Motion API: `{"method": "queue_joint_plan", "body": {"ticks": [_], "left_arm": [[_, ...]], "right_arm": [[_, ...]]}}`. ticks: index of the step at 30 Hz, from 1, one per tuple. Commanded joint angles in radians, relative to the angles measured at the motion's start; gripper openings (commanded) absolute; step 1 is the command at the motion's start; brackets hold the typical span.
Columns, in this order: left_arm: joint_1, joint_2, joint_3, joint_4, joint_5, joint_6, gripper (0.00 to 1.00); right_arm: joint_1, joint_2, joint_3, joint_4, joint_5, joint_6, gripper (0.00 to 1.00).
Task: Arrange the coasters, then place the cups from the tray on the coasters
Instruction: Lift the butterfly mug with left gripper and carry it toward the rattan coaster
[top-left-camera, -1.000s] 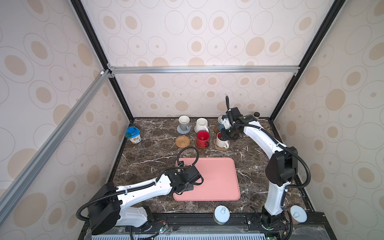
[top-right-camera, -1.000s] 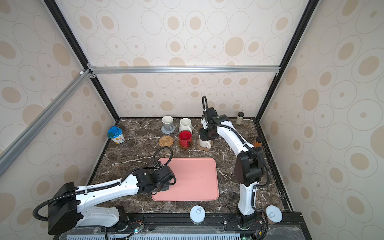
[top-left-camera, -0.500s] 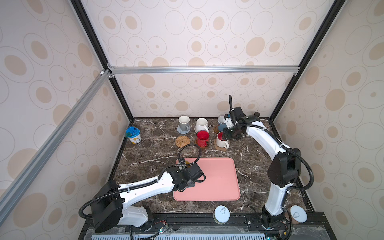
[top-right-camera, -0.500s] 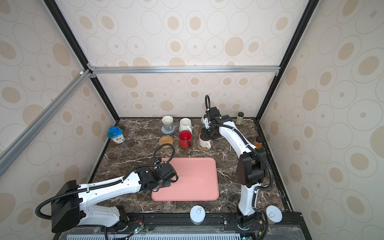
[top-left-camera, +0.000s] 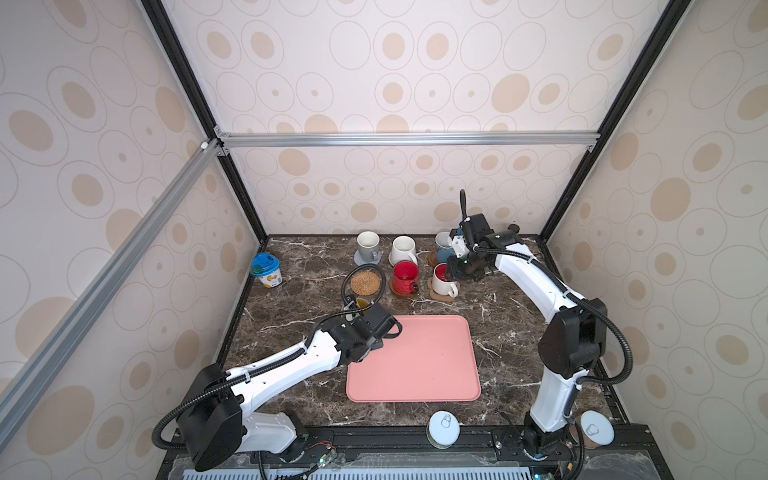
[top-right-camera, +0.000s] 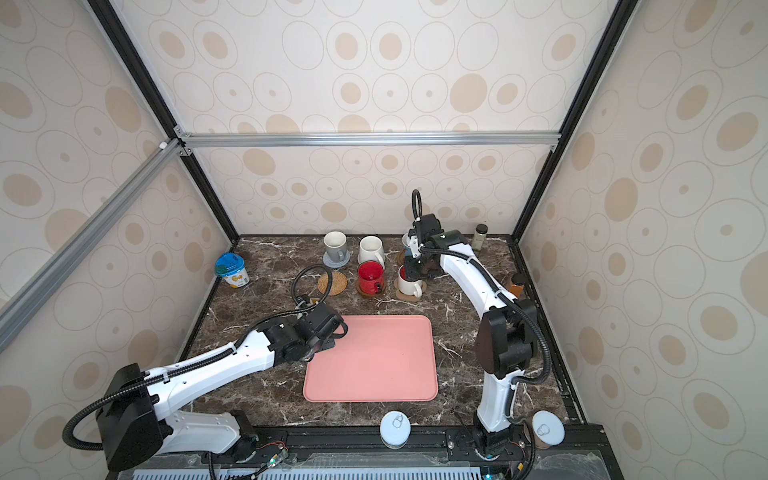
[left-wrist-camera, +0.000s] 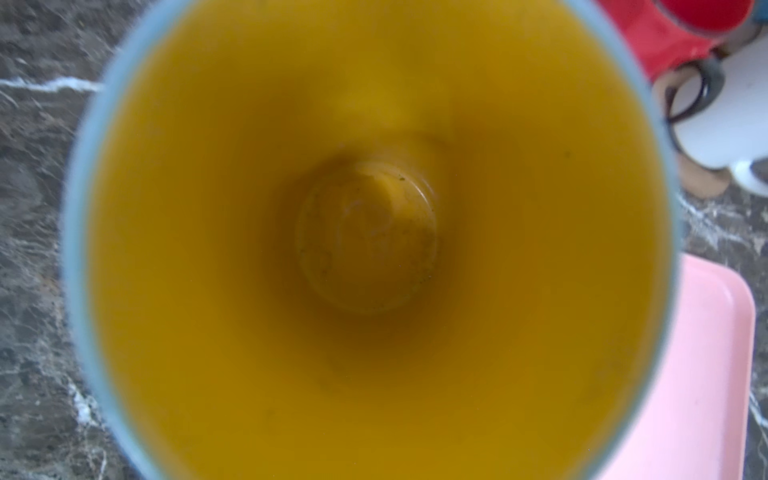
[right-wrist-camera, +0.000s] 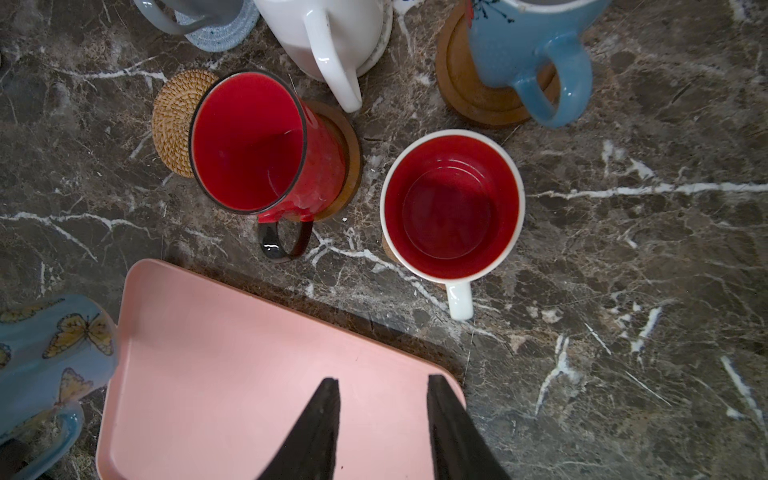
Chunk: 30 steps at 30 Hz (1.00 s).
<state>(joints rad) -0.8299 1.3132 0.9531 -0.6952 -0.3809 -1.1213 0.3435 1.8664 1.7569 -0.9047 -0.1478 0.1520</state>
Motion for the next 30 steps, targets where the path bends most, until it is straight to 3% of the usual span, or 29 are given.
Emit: {"method": "queue_joint_plan", "body": {"ticks": [1, 14, 30], "left_arm": [[0.037, -0.004, 0.089, 0.077, -0.085, 0.071, 0.15], [0.149, 0.115, 0.164, 0.180, -0.004, 0.204, 0.14], [0.242, 0.262, 0.295, 0.229, 0.016, 0.303, 0.14]], "right_arm": [[-0.011, -0.043, -0.018, -0.016, -0.004, -0.002, 0.39], [-0.018, -0.087, -0.060, -0.013, 0.002, 0.008, 0.39], [-0.023, -0.144, -0.117, -0.011, 0.005, 0.015, 0.39]]}}
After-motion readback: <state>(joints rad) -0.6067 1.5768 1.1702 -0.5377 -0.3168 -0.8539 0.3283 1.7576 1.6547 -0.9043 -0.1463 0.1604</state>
